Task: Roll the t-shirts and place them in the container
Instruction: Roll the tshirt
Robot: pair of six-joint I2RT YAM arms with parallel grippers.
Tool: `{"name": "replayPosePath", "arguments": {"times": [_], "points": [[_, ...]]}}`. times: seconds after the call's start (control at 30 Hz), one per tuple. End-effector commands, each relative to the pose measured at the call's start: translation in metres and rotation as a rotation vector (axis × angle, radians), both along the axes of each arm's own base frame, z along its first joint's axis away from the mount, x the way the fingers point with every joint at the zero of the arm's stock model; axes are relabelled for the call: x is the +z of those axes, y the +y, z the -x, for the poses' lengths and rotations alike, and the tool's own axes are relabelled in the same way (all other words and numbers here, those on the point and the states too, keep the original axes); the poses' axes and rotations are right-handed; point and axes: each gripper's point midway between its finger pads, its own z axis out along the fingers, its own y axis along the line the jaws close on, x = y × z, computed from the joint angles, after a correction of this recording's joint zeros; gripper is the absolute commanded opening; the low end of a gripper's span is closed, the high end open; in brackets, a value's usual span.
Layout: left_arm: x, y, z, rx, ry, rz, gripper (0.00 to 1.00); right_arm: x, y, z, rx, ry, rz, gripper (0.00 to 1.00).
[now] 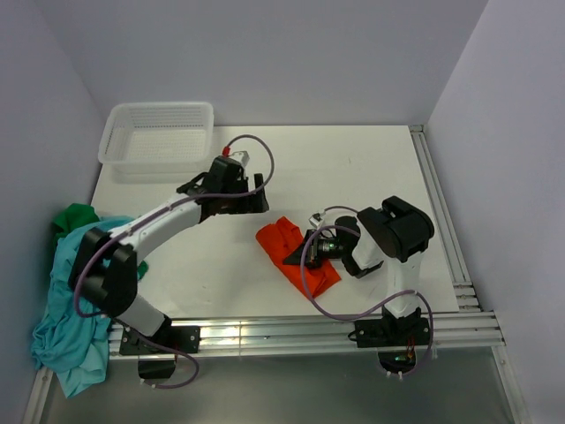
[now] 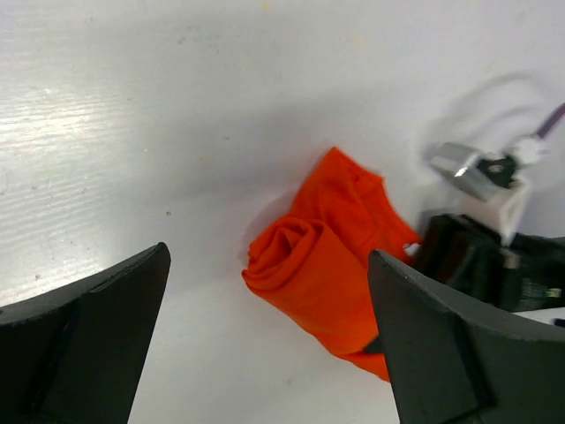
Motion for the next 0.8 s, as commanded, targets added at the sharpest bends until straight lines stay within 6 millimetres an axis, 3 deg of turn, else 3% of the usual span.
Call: {"name": "replayPosePath", "arguments": {"times": [0.0, 0.07, 0.2, 0.4, 0.77], "points": [[0.021, 0.006, 0.011, 0.080, -0.040, 0.113, 0.99, -0.023, -0.010, 0.003, -0.033, 0.034, 0.094, 0.00], [0.025, 0.004, 0.022, 0.097, -0.032, 0.188, 1.00, -0.025, -0.010, 0.003, -0.034, 0.038, 0.103, 0.00], [-0.007, 0.004, 0.047, 0.108, 0.016, 0.273, 0.99, -0.025, -0.011, 0.001, -0.037, 0.029, 0.116, 0.00], [-0.050, 0.003, 0.057, 0.140, 0.096, 0.294, 0.98, -0.025, -0.011, 0.001, -0.035, 0.029, 0.117, 0.00], [-0.060, -0.019, 0.054, 0.105, 0.122, 0.410, 0.99, -0.028, -0.012, 0.003, -0.033, 0.029, 0.131, 0.00]]}}
